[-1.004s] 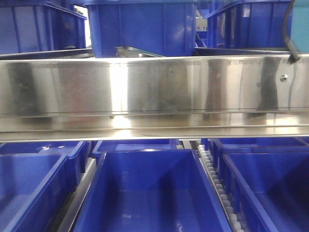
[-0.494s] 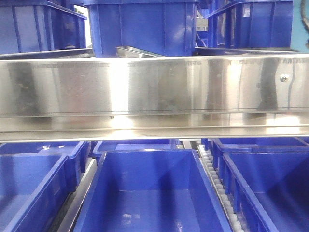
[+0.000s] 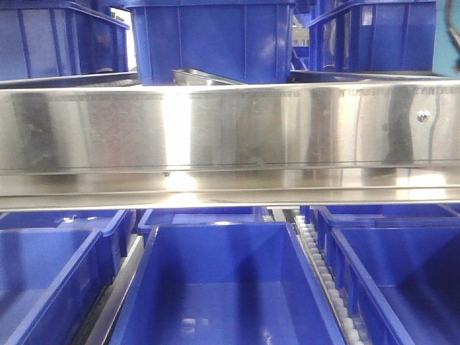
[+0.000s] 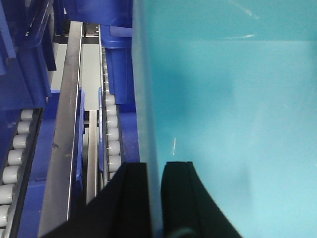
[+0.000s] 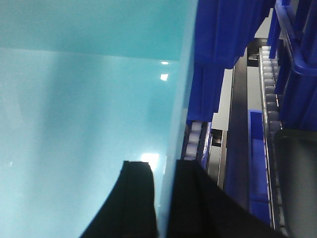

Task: Move two blue bins to right shelf middle
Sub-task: 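Lift the light blue bin off the shelf with both grippers, then drive the base away from the shelf holding the bin in both grippers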

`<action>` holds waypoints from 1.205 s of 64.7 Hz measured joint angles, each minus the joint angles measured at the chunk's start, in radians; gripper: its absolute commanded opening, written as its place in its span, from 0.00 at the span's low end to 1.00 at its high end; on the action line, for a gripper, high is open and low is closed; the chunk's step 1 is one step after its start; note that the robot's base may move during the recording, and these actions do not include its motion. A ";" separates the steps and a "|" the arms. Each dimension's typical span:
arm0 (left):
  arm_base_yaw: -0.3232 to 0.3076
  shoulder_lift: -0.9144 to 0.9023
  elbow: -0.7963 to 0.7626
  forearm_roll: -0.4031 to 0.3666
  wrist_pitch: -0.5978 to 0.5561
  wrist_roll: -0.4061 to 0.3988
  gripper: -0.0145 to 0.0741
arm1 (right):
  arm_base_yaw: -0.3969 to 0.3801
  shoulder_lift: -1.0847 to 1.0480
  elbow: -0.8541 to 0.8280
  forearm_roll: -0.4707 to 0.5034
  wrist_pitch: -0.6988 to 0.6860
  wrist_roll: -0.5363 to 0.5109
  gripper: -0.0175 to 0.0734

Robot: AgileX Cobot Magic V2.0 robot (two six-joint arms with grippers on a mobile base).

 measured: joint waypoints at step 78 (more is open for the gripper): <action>0.000 0.000 0.000 0.002 -0.004 0.000 0.04 | 0.000 0.000 0.000 -0.002 -0.004 -0.002 0.02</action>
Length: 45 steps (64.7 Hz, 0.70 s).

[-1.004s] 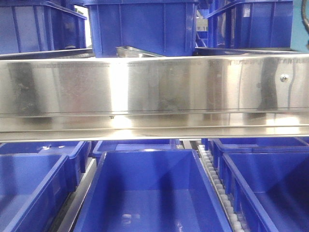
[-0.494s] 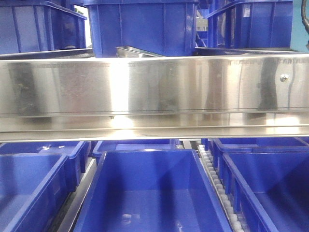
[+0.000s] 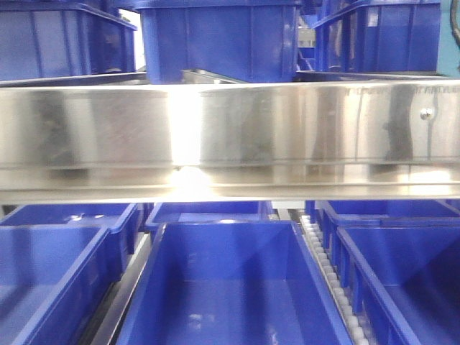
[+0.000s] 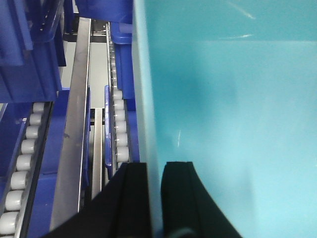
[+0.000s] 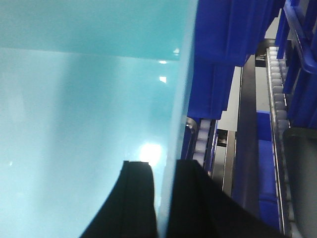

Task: Move two blue bins to right shelf middle
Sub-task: 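Drive the base away from the shelf holding the bin in both grippers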

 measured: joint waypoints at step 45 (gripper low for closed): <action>0.000 0.000 0.000 0.002 -0.002 0.000 0.04 | 0.000 0.000 0.000 0.000 -0.004 0.000 0.02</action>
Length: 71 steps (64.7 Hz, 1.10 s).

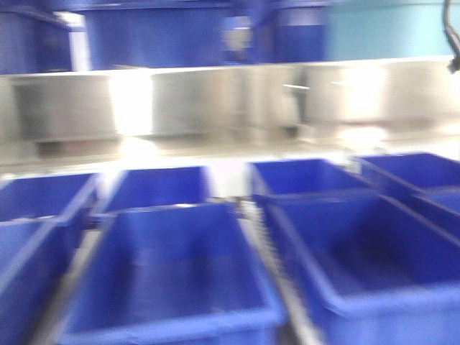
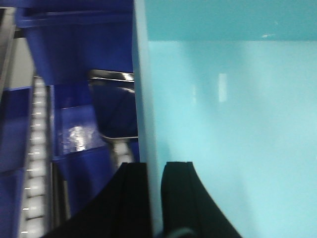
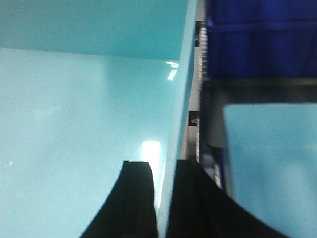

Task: Move two blue bins to right shelf middle
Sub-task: 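Drive the base away from the shelf holding the bin in both grippers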

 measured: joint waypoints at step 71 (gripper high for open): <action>0.000 0.000 0.000 -0.002 -0.002 0.000 0.04 | 0.000 0.000 0.000 0.000 0.000 0.000 0.02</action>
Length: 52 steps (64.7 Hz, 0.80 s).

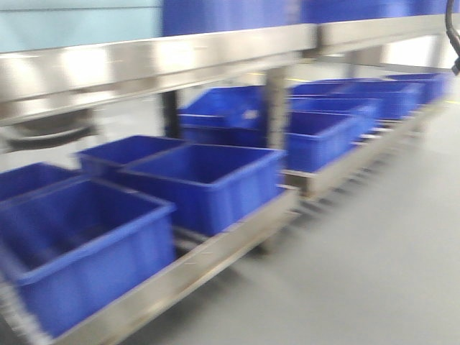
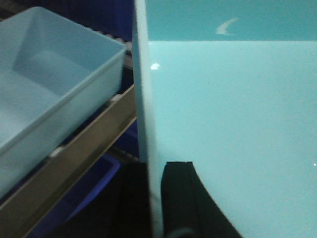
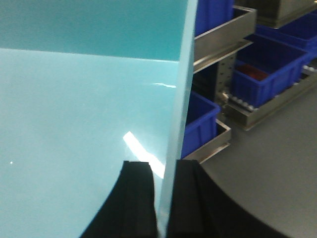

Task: Move two blue bins to right shelf middle
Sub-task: 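Drive the base away from the shelf holding the bin in both grippers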

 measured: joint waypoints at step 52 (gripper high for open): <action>0.000 0.000 0.000 0.002 0.000 0.000 0.04 | 0.000 0.000 0.000 0.000 0.000 0.000 0.02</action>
